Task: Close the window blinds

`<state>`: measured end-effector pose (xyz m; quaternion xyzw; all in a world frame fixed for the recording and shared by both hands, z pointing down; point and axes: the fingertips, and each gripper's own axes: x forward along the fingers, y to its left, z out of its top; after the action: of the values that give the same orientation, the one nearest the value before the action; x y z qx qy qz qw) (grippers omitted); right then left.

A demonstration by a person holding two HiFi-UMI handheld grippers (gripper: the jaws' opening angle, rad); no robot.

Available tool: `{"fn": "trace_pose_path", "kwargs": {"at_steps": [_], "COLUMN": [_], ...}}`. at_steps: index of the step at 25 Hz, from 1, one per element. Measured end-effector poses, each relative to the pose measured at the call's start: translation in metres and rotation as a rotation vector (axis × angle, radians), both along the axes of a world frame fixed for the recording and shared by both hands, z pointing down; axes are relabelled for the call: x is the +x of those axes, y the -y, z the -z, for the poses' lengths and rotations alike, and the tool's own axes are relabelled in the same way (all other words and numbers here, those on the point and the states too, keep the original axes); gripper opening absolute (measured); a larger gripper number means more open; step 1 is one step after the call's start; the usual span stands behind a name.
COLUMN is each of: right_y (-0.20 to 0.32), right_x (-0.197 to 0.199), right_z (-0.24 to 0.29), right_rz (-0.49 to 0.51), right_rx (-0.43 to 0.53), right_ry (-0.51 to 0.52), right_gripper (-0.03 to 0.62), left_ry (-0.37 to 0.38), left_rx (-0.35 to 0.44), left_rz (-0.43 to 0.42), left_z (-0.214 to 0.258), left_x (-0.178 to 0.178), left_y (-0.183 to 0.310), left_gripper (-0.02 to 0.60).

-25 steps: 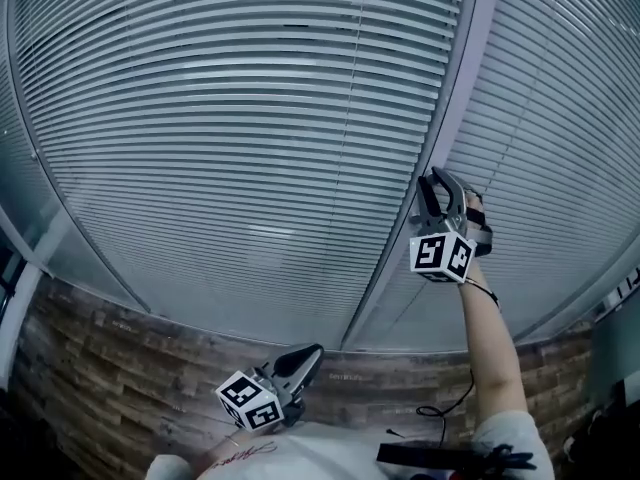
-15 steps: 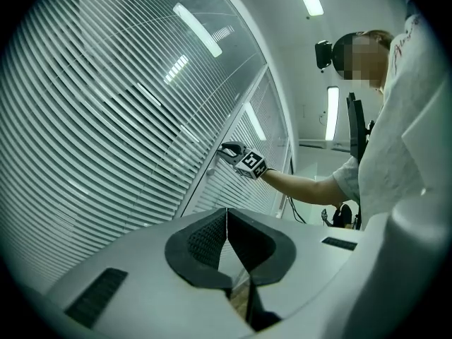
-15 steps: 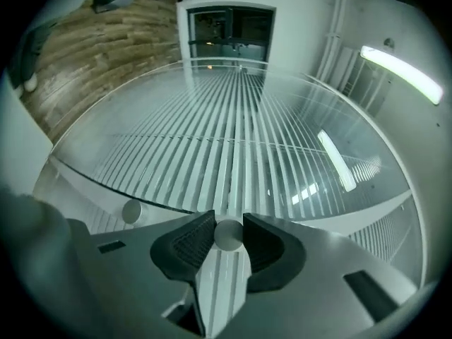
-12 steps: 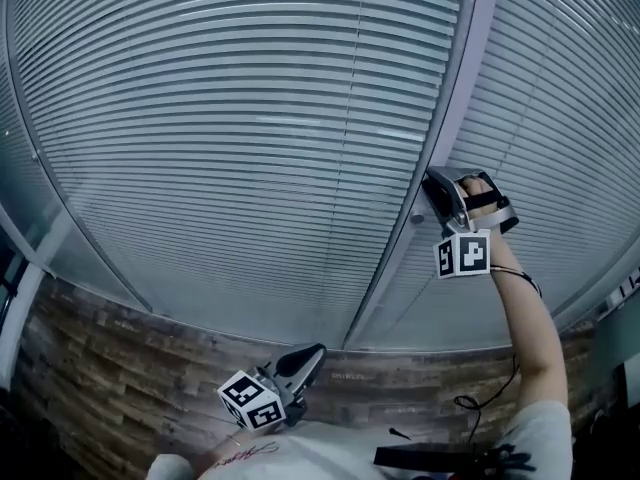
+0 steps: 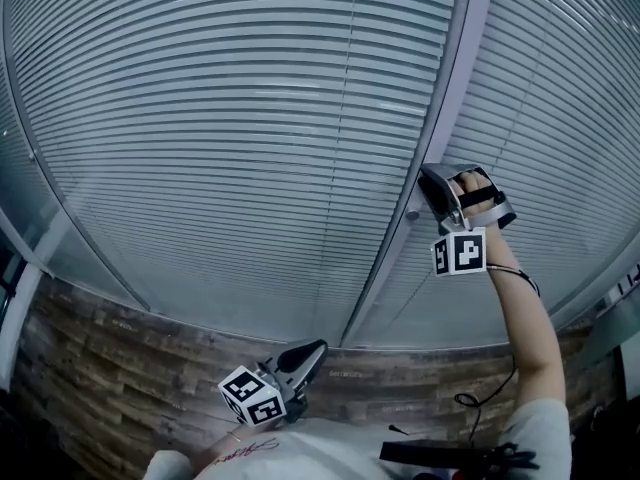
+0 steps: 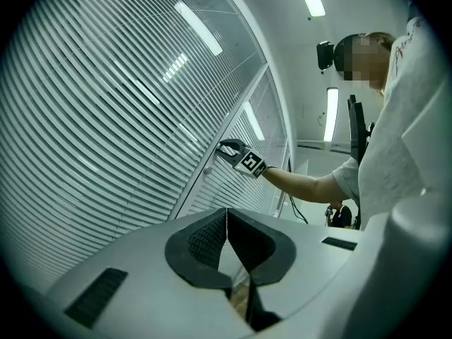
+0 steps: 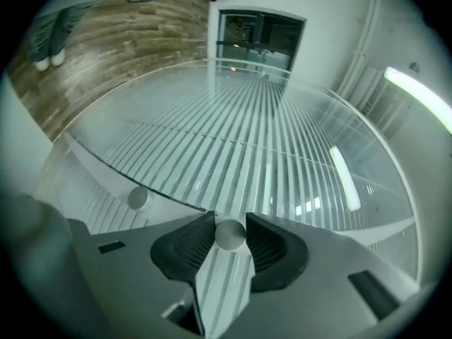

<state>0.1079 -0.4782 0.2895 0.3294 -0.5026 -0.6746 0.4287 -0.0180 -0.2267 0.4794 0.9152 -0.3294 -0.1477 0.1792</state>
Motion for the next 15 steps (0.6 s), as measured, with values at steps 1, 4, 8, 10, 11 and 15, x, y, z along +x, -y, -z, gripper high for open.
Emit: {"fn": "trace_pose_path", "kwargs": {"at_steps": [1, 4, 8, 10, 11, 15], "right_y": [-0.001, -0.007, -0.017, -0.017, -0.013, 0.005], "right_x": [0.000, 0.004, 0.019, 0.019, 0.017, 0.015], "right_z": [0.003, 0.023, 0.038, 0.037, 0.036, 0.028], "right_rz": [-0.014, -0.019, 0.083, 0.129, 0.135, 0.081], "right_rx": [-0.007, -0.122, -0.345, -0.404, -0.426, -0.401], "right_ry": [0.107, 0.640, 1.441, 1.721, 1.826, 1.964], "right_gripper": [0.134, 0.181, 0.184, 0.184, 0.184, 0.182], "left_ry": [0.000, -0.004, -0.008, -0.011, -0.012, -0.006], "left_rx": [-0.006, -0.010, 0.001, -0.001, -0.001, -0.002], "left_rz": [-0.001, -0.008, -0.015, -0.013, -0.012, -0.003], "left_z": [0.000, 0.006, 0.010, 0.008, 0.007, 0.009], "left_x": [0.001, 0.002, 0.002, 0.000, -0.002, -0.007], "left_y": [0.000, 0.000, 0.000, 0.001, 0.002, 0.001], "left_gripper": [0.018, 0.018, 0.018, 0.018, 0.018, 0.018]}}
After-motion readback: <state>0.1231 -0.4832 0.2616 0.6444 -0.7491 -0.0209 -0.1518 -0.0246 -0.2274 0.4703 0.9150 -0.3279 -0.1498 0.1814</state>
